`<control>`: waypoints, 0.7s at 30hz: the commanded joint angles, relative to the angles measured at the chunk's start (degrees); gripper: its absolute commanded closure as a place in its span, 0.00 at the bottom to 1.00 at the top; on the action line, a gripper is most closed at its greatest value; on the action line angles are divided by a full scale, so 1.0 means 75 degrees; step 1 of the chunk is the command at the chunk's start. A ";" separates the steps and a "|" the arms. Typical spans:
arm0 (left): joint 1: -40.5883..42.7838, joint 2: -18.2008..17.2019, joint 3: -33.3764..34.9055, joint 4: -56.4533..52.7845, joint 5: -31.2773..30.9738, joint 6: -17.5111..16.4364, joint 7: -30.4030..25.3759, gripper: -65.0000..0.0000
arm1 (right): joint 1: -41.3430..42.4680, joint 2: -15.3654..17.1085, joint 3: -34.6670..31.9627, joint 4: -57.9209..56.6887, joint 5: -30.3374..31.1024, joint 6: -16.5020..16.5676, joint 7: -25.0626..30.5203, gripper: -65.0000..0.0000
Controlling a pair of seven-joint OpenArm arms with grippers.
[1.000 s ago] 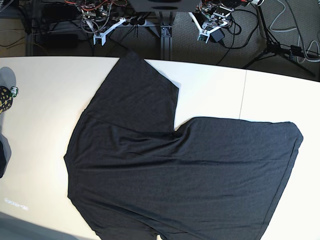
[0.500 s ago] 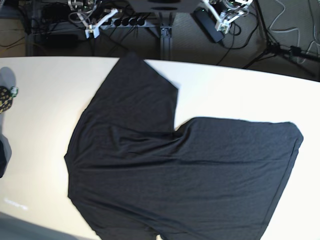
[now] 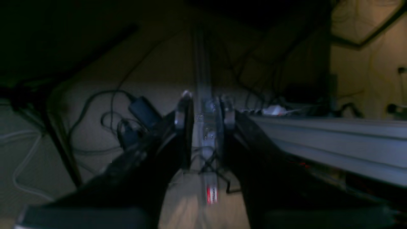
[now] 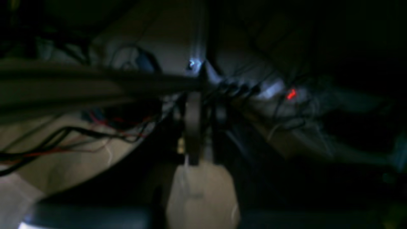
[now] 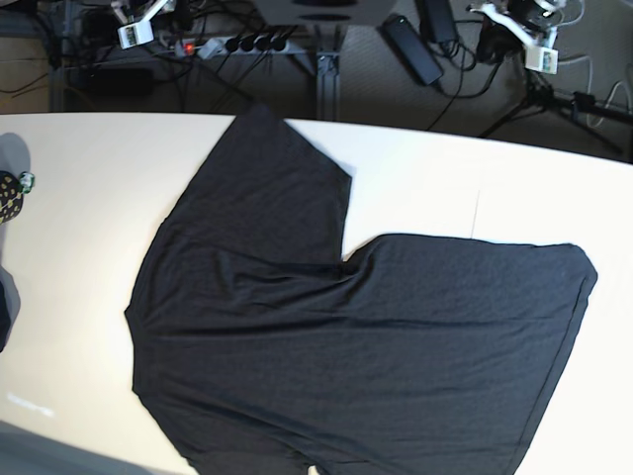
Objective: Fold the T-shirt properly
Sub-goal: 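Raise both grippers from rest and move them toward the dark T-shirt, then lower the left gripper onto the shirt's sleeve corner and grasp it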
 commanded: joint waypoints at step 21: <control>0.0662 -0.1524 -0.1958 0.3427 -0.2282 -0.0391 0.1524 0.64 | 0.0641 0.0490 0.1209 0.4211 0.3993 0.0312 -0.1935 0.56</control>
